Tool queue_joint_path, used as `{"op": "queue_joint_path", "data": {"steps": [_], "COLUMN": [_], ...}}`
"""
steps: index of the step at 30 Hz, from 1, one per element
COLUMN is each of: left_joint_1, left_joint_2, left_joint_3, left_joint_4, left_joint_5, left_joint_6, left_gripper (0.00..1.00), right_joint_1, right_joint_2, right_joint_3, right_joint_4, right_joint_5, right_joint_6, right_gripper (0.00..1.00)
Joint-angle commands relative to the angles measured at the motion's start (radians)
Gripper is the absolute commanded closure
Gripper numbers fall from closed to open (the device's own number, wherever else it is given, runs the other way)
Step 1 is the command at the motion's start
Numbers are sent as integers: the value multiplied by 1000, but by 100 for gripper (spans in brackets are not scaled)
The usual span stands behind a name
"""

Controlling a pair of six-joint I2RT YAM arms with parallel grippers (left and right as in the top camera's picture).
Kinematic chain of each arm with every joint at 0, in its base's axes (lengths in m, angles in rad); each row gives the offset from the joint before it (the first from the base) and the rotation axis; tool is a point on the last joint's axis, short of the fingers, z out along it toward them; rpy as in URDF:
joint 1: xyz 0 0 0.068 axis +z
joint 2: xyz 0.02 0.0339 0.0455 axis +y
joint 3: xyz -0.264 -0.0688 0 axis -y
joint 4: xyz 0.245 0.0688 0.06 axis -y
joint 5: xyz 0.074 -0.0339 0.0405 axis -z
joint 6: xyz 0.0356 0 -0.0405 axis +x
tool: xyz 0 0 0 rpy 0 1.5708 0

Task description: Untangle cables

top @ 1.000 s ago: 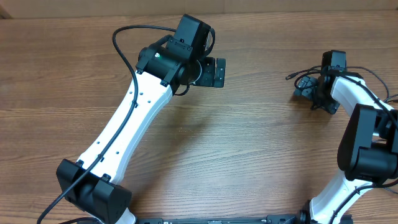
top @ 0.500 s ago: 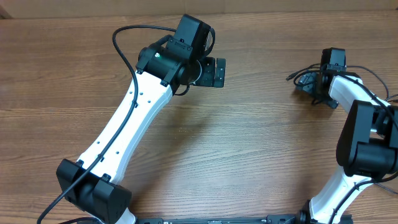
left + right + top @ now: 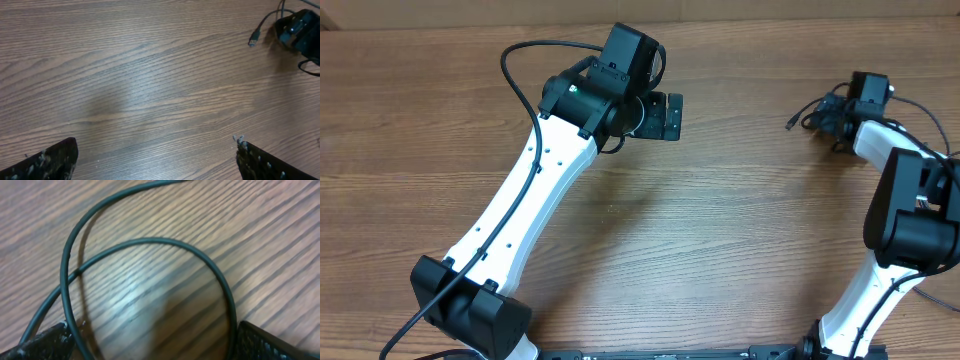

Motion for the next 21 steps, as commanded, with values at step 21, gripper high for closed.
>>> {"op": "queue_joint_path", "data": {"steps": [21], "left_joint_1": [-2], "left_joint_2": [-16], "left_joint_3": [15], "left_joint_4": [1], "left_joint_5": [3], "left_joint_6": [-13], "left_gripper": [0], "right_joint_1": [-370], "right_joint_2": [109], "right_joint_3": [-5], "right_joint_4": [-13], "right_joint_5": [-320], "right_joint_6": [-71], "right_gripper": [0]}}
